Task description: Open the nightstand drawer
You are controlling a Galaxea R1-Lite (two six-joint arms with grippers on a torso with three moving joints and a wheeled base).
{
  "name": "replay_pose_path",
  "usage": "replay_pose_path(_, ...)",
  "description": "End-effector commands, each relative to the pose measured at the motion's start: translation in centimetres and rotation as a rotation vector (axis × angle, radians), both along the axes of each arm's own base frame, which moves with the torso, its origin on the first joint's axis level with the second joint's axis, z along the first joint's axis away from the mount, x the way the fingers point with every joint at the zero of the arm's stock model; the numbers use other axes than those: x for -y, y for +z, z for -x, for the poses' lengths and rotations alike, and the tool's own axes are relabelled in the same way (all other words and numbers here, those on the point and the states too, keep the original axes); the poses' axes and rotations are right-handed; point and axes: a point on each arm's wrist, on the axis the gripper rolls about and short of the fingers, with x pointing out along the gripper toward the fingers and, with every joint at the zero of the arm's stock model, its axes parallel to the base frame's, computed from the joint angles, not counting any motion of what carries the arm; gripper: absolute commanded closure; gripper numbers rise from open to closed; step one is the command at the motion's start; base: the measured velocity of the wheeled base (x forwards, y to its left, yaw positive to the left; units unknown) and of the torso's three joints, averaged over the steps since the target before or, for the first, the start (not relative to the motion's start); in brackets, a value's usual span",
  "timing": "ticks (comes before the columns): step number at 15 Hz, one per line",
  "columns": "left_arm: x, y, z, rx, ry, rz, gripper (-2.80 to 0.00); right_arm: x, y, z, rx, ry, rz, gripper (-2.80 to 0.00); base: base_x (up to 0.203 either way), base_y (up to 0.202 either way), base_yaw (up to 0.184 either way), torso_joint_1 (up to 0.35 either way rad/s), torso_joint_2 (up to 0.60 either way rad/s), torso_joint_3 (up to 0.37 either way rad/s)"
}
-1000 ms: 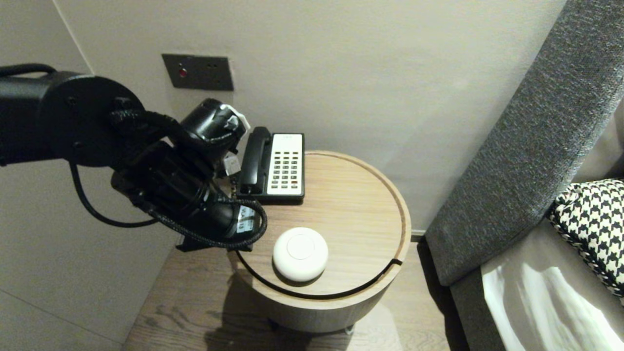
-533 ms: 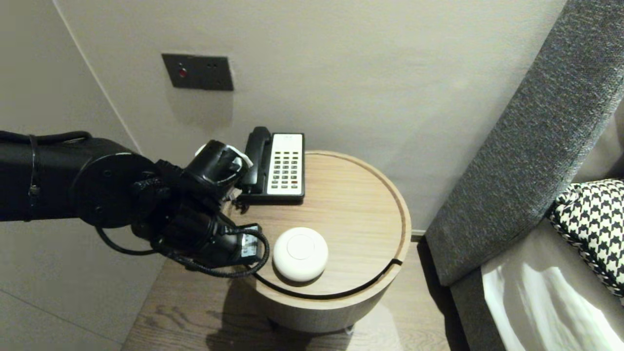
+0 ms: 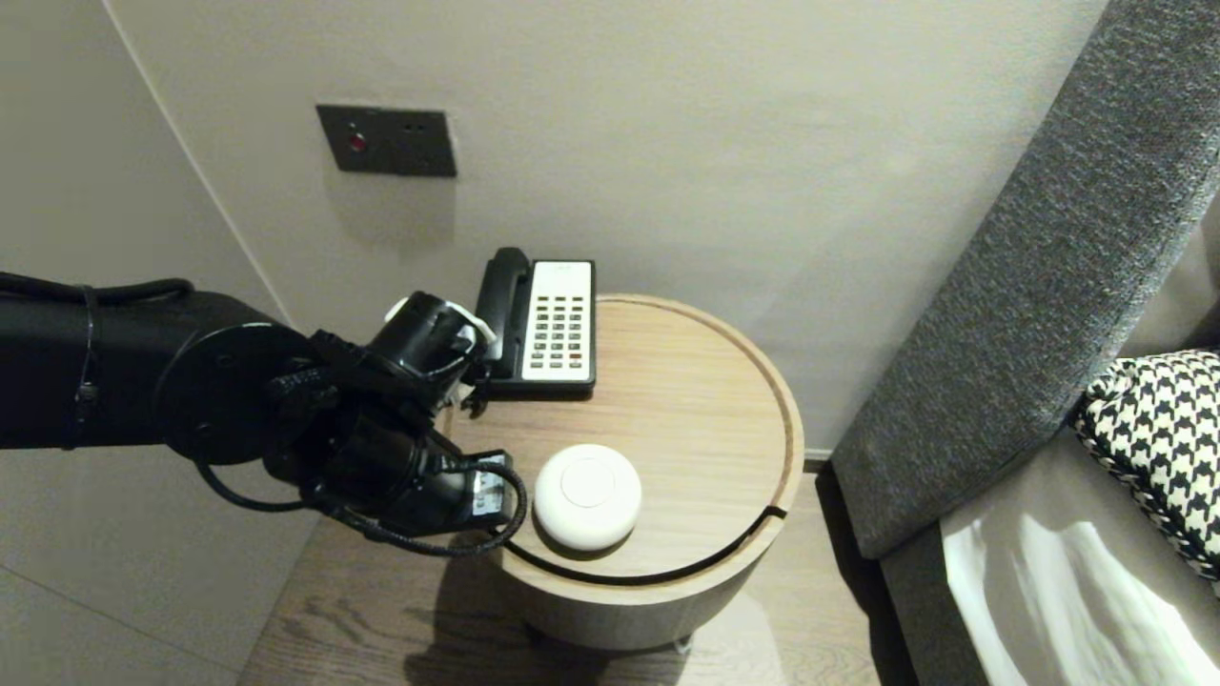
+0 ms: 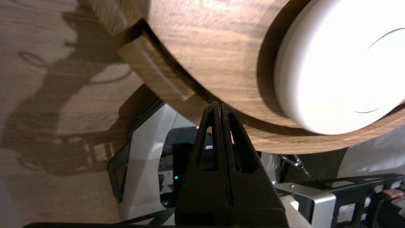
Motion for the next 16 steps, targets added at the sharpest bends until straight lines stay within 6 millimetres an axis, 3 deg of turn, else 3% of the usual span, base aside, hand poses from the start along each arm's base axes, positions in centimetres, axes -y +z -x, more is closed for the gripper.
replay_pose_path(1,-0.1,-0.3,0.1,-0.013,0.004,-0.004,0.00,0.0,-1.1,-0.3,-0.040,0.000,-0.001,0.00,0.000,0.000,0.000,0.000,0.00,0.000)
replay_pose_path(10,0.0,-1.4,0.1,-0.020,0.011,0.006,0.00,0.0,-1.1,-0.3,-0.040,0.000,-0.001,0.00,0.000,0.000,0.000,0.000,0.00,0.000)
replay_pose_path(16,0.1,-1.7,1.2,-0.029,-0.014,-0.001,0.00,0.0,-1.1,-0.3,-0.040,0.000,-0.001,0.00,0.000,0.000,0.000,0.000,0.00,0.000)
